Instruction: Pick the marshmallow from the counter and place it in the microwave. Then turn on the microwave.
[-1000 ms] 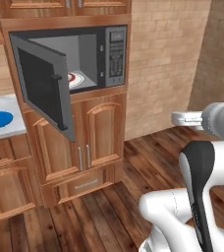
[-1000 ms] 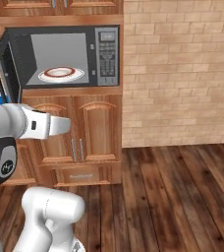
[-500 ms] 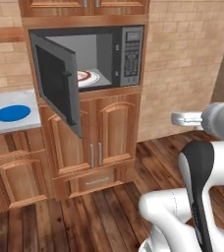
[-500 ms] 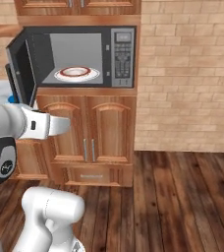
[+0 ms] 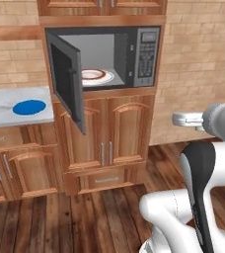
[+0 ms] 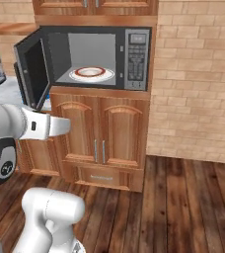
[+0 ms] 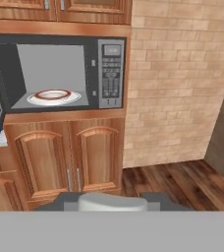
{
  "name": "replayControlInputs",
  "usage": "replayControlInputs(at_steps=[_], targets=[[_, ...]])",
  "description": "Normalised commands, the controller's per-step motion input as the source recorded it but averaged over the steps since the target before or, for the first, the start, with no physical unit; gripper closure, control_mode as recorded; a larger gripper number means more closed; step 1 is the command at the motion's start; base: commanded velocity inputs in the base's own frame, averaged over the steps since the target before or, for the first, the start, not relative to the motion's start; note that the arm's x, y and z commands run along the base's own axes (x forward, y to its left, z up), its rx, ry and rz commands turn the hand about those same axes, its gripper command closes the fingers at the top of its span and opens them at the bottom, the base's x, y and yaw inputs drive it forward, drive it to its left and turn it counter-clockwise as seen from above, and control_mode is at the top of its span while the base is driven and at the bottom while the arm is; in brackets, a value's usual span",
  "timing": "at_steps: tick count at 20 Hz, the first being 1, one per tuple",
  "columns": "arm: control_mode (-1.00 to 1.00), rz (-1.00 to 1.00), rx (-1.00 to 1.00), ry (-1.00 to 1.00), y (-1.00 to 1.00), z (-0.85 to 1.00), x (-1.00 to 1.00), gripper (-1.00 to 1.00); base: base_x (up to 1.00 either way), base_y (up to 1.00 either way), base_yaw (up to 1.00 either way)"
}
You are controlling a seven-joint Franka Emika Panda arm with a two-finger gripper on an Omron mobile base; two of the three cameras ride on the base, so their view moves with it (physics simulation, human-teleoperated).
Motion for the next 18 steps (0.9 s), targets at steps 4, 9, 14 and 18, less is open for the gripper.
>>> replayControlInputs(at_steps=[4, 9, 14, 18], targets=[[1.0, 0.0, 0.0, 0.0, 0.0, 0.0, 0.0, 1.0, 0.31, -0.34, 0.28], [1.0, 0.0, 0.0, 0.0, 0.0, 0.0, 0.0, 1.0, 0.35, -0.29, 0.26], [1.0, 0.0, 0.0, 0.0, 0.0, 0.0, 0.0, 1.0, 0.41, -0.26, 0.24], [1.0, 0.0, 0.0, 0.0, 0.0, 0.0, 0.0, 1.0, 0.44, -0.28, 0.23]])
